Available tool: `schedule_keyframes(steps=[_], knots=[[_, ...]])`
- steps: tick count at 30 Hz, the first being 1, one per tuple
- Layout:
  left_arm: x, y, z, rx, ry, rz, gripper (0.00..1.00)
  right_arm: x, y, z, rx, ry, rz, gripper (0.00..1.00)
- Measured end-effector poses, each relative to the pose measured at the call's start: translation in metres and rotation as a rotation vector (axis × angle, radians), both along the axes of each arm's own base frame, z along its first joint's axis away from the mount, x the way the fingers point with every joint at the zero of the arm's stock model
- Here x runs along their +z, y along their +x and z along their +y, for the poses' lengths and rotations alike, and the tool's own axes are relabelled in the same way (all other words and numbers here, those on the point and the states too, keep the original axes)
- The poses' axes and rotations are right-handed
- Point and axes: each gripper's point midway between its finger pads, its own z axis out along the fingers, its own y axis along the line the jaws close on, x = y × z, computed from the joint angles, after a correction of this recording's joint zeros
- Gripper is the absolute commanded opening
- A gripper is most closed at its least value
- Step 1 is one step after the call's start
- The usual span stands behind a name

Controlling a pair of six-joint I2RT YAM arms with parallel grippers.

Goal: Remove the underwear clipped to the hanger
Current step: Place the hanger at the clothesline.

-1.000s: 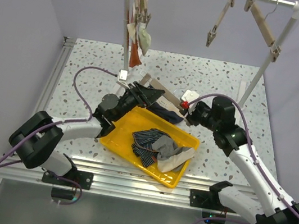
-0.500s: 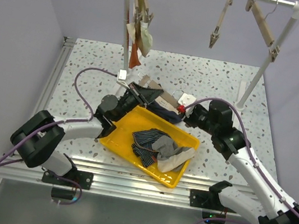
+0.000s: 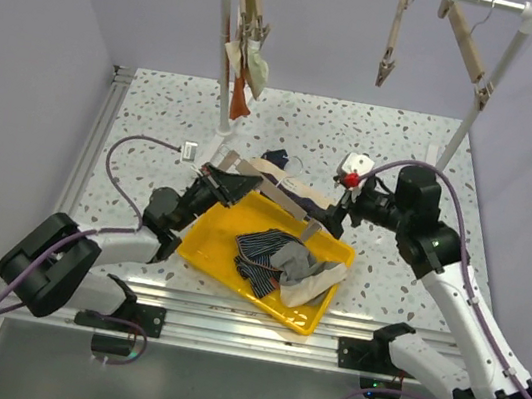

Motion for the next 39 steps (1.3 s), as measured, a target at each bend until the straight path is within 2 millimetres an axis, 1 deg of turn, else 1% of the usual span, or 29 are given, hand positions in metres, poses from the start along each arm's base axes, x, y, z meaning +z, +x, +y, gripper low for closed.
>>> schedule_keyframes(steps=[1,3,5,7,10,13,15,19,23,26,29,30,32,33,35,36,37,38,39], knots=[[0.002,-0.004,0.003,-0.007,0.002,-0.015,0.0,0.006,-0.003,0.0,0.024,0.032,0.032,0.99],[0.004,-0.01,0.007,-0.022,0.007,-0.037,0.0,0.01,-0.008,0.003,0.084,0.085,0.106,0.99],[0.006,-0.016,0.008,-0.048,0.01,-0.054,0.0,0.007,-0.017,0.011,0.151,0.13,0.193,0.99],[0.007,-0.021,0.006,-0.074,0.012,-0.066,0.0,-0.002,-0.027,0.022,0.212,0.181,0.32,0.98],[0.007,-0.027,0.003,-0.112,0.016,-0.069,0.0,-0.01,-0.037,0.031,0.247,0.236,0.452,0.95],[0.006,-0.03,0.001,-0.138,0.013,-0.061,0.0,-0.012,-0.038,0.037,0.253,0.271,0.545,0.89],[0.006,-0.032,0.0,-0.152,0.006,-0.049,0.0,-0.012,-0.039,0.041,0.25,0.291,0.598,0.88],[0.007,-0.032,-0.002,-0.165,-0.009,-0.031,0.0,-0.016,-0.045,0.05,0.254,0.311,0.657,0.86],[0.016,-0.03,-0.004,-0.17,-0.033,-0.033,0.0,-0.024,-0.052,0.054,0.251,0.319,0.71,0.83],[0.024,-0.027,-0.004,-0.166,-0.052,-0.039,0.0,-0.028,-0.053,0.055,0.241,0.326,0.735,0.79],[0.029,-0.023,-0.005,-0.163,-0.067,-0.036,0.0,-0.029,-0.053,0.058,0.232,0.336,0.749,0.73],[0.03,-0.022,-0.006,-0.164,-0.07,-0.035,0.0,-0.028,-0.052,0.059,0.229,0.339,0.748,0.68],[0.033,-0.022,-0.006,-0.166,-0.079,-0.035,0.0,-0.025,-0.05,0.061,0.227,0.35,0.743,0.61],[0.034,-0.022,-0.006,-0.166,-0.083,-0.038,0.0,-0.024,-0.049,0.062,0.223,0.354,0.741,0.53],[0.036,-0.022,-0.006,-0.169,-0.09,-0.039,0.0,-0.026,-0.046,0.064,0.219,0.358,0.747,0.44],[0.037,-0.022,-0.006,-0.169,-0.092,-0.041,0.0,-0.028,-0.044,0.065,0.215,0.358,0.757,0.34],[0.038,-0.022,-0.006,-0.17,-0.092,-0.042,0.0,-0.03,-0.043,0.066,0.213,0.358,0.765,0.3],[0.038,-0.022,-0.006,-0.171,-0.094,-0.042,0.0,-0.032,-0.041,0.067,0.208,0.359,0.777,0.21],[0.039,-0.022,-0.006,-0.171,-0.095,-0.043,0.0,-0.034,-0.04,0.068,0.207,0.358,0.786,0.14]])
